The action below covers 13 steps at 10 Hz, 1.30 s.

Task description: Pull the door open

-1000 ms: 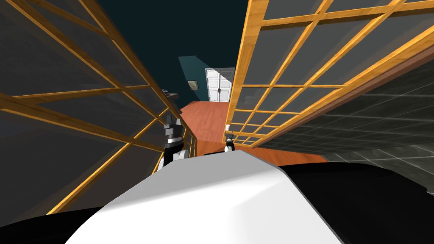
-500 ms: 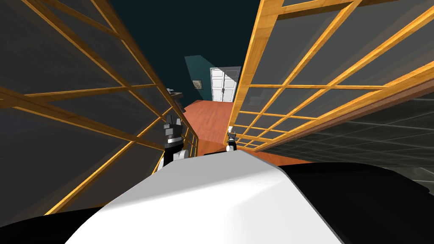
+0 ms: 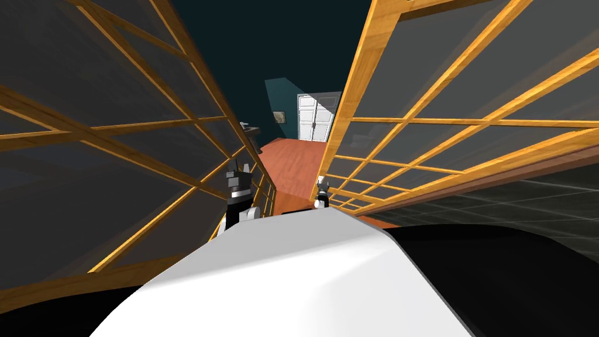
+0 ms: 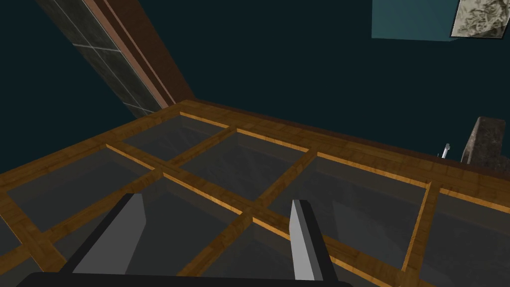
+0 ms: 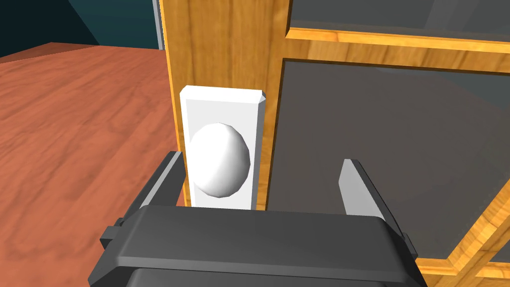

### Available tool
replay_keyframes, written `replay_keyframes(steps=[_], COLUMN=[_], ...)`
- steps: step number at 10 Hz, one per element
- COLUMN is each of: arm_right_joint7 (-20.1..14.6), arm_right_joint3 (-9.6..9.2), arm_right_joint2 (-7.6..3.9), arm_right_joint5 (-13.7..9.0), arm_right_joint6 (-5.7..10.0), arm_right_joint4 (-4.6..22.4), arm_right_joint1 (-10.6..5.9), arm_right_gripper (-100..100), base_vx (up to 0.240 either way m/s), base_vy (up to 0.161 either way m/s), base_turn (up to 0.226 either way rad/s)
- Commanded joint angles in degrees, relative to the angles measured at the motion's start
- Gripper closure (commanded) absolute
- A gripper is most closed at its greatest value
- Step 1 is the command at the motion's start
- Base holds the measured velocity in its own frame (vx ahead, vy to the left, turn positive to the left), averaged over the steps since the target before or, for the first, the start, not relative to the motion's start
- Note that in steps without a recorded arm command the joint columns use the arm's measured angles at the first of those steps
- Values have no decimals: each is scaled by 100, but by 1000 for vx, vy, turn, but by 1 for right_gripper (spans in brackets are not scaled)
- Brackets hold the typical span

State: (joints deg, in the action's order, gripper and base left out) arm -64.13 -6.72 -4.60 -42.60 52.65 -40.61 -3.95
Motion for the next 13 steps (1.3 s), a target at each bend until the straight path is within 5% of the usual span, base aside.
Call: replay_keyframes(steps=[1, 7, 10, 12, 13], arm_right_joint7=[-21, -130, -130, -169, -117], arm_right_joint3=[249, 996, 996, 1263, 1189], arm_right_joint2=[7, 5, 5, 12, 44], arm_right_joint5=[32, 144, 144, 183, 172], arm_right_joint6=[-6, -3, -3, -1, -36], arm_right_joint4=[42, 239, 239, 308, 219], arm_right_joint1=[-30, -113, -113, -142, -87], arm_right_gripper=[-100, -100, -100, -100, -100], base_vx=[-13, -30, 2, 8, 11], base_vy=[-38, -22, -2, -5, -12], base_turn=[198, 203, 15, 346, 55])
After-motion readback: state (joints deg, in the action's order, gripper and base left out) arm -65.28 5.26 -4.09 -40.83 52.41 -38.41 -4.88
